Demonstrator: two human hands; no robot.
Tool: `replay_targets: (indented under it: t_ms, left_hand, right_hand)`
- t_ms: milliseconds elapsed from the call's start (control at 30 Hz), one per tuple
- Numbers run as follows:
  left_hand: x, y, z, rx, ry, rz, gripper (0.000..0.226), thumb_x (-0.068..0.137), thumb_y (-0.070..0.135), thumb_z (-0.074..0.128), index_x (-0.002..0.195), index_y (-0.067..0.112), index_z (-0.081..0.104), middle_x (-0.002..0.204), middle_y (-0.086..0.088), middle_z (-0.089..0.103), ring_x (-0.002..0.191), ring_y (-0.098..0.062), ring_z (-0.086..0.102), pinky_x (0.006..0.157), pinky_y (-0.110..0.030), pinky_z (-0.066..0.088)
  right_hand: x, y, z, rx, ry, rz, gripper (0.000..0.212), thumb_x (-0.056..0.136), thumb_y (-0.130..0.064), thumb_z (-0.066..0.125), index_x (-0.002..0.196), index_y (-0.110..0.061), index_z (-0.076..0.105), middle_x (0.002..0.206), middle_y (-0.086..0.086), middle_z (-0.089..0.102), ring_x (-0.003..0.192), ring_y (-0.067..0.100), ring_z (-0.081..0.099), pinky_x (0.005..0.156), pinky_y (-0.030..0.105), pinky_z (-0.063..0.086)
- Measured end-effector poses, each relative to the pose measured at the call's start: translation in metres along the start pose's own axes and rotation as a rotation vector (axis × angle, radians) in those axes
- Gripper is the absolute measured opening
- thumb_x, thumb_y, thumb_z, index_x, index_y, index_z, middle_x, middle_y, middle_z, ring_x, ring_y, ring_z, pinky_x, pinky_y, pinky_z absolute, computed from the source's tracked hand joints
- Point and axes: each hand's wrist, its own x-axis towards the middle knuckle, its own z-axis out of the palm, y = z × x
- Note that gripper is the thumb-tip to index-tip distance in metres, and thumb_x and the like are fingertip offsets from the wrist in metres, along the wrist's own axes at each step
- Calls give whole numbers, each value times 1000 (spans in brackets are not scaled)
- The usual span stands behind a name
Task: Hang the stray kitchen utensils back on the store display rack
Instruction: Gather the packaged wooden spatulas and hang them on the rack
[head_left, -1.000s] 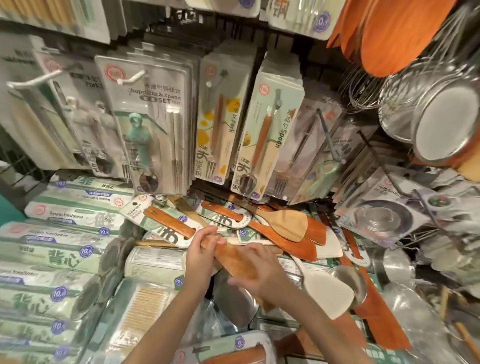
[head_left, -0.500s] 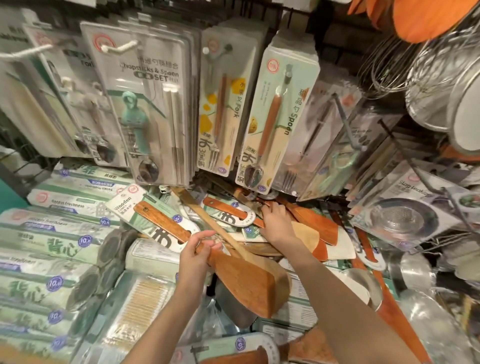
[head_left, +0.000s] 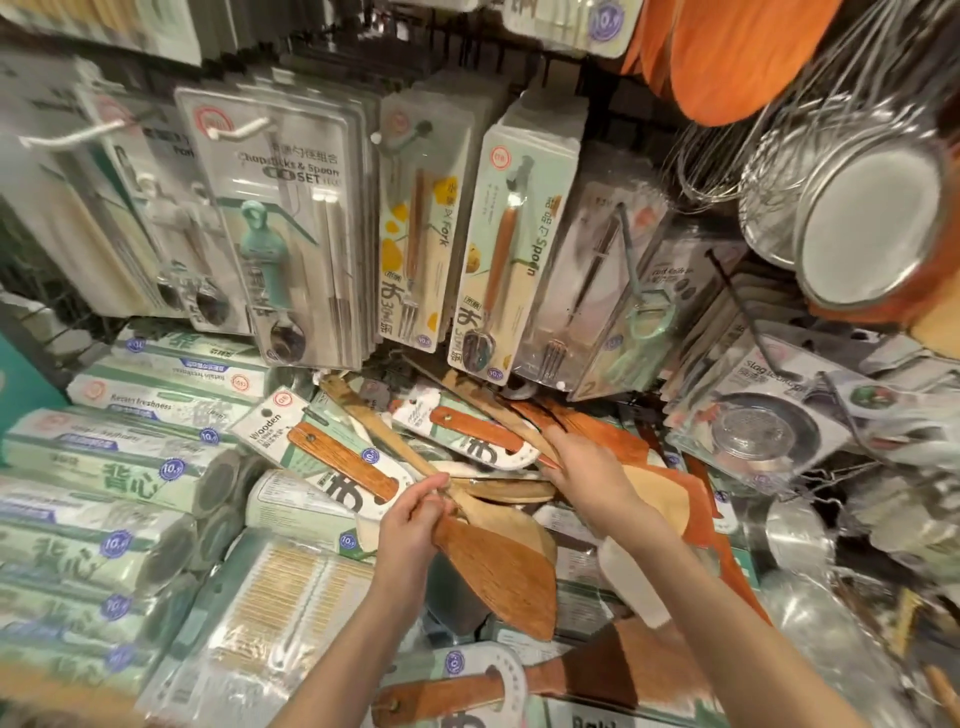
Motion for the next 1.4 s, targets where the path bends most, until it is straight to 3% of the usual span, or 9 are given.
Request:
replay_targets:
  t_ms: [167,433,633,800,933,1067,1200,1267,1400]
  left_hand:
    - [-32,-8,27,40,-68,-22,38,81,30,64,116,16,59,104,-11,64,89,-19,61,77,-30,50]
    - [-67,-10,56,42,188,35,30,82,33,68,78,14,45,83,-15,51,77,-25,47,74,-43,42]
    - [-102,5,60,-40,62,5,40,80,50,60,102,17,53,113,-17,61,106,-33,60,98,-49,47]
    - [-120,24,69,-289,28,-40,53,82,51,56,114,9,57,106,-9,70,93,-15,69,64,-20,54]
    - [-131,35,71,-305,84,-61,48,91,34,56,125,1,51,118,-19,63,108,-32,61,89,-43,52]
    - [-138,42,72,-264,99,-4,45,92,34,55,125,2,53,120,-19,62,111,-35,59,100,-51,45]
    - [-146,53,74,-212,65,93,36,93,33,55,118,7,58,110,-11,67,96,-27,64,84,-39,53]
    - [-151,59,83,-185,46,145,29,92,34,55,110,12,60,99,-5,69,85,-21,66,71,-32,54]
    - [-168,69,118,-114,34,206,28,92,34,55,110,14,60,106,-7,68,95,-27,64,86,-42,52]
  right_hand:
    - [-39,2,-7,69,-104,-96,42,87,-26,64,124,-19,47,121,7,58,113,27,53,86,35,41]
    - [-87,-8,-18,176,42,-118,45,83,-36,67,122,-22,51,117,5,62,110,26,55,89,37,44]
    - [-115,-23,-41,380,110,-105,52,80,-38,69,127,-17,56,122,6,61,113,22,54,95,33,41]
    - [-137,-53,-47,500,57,-187,50,77,-42,69,122,-21,60,114,3,64,107,18,56,94,36,43]
    - [-156,-59,-55,564,68,-135,45,79,-39,69,121,-24,61,118,-2,64,109,14,56,96,30,42]
    - [-174,-50,-68,623,132,26,35,84,-32,67,114,-15,59,102,2,67,94,19,59,80,30,44]
    - [-190,-24,-87,551,169,143,26,90,-30,60,109,-15,50,78,-6,54,74,17,52,52,20,32]
    - [-198,-12,-98,563,213,137,22,95,-30,53,112,-17,51,76,-5,54,68,14,51,52,18,32]
    - [-213,11,-126,729,300,136,15,101,-27,39,98,-22,53,71,-8,51,64,9,47,57,23,34]
